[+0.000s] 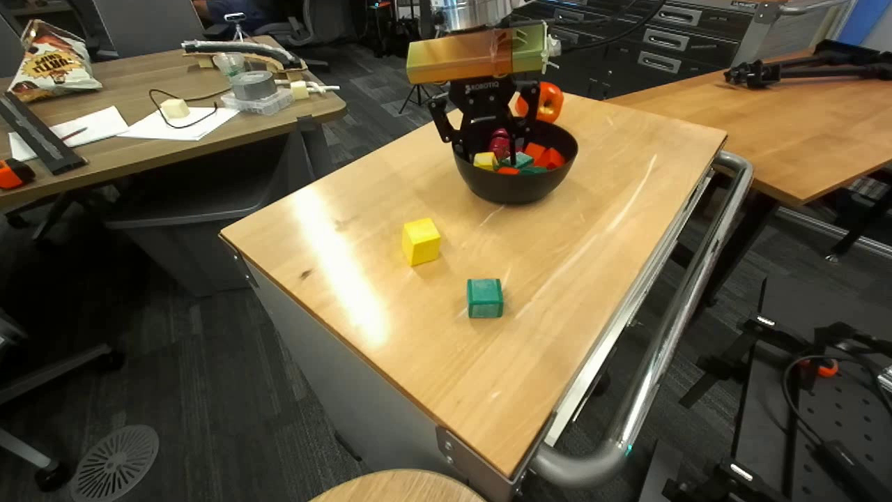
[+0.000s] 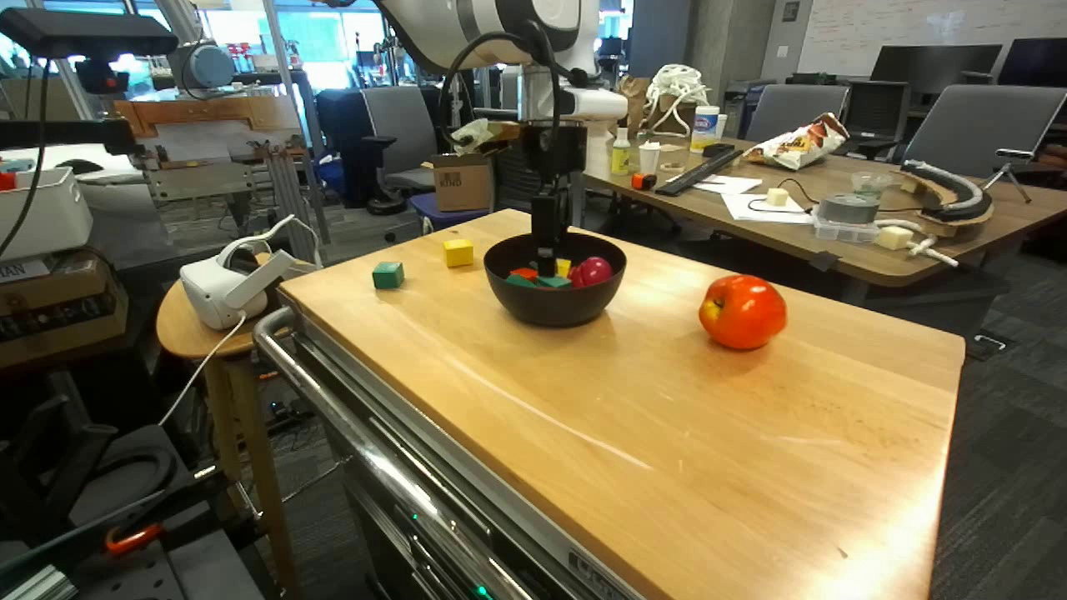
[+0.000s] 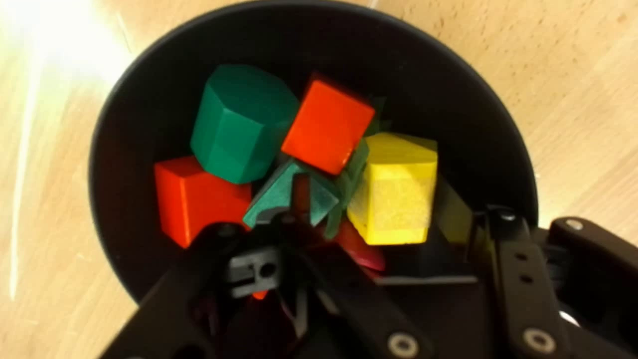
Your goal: Remove the blocks from the black bowl
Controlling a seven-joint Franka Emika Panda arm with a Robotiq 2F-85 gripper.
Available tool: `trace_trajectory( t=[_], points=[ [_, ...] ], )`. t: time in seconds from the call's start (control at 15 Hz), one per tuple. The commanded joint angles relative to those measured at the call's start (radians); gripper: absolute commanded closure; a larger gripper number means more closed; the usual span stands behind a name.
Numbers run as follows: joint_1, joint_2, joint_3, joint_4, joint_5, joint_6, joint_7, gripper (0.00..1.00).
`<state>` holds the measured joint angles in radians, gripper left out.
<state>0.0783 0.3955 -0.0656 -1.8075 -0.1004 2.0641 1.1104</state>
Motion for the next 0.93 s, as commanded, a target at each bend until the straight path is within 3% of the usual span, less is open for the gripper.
trace_trajectory(
  t=[0.0,0.53,0.73,0.87],
  points=[
    [0.019,0.025,-0.005,0.031,-0.032,-0.031,-0.005,0.35],
    [0.041,0.054,-0.003,0.074,-0.085,-0.083,-0.01,0.43],
    [0.047,0.064,-0.003,0.092,-0.097,-0.094,-0.01,0.6],
    [0.051,0.071,-0.003,0.099,-0.1,-0.097,-0.009,0.63]
  ],
)
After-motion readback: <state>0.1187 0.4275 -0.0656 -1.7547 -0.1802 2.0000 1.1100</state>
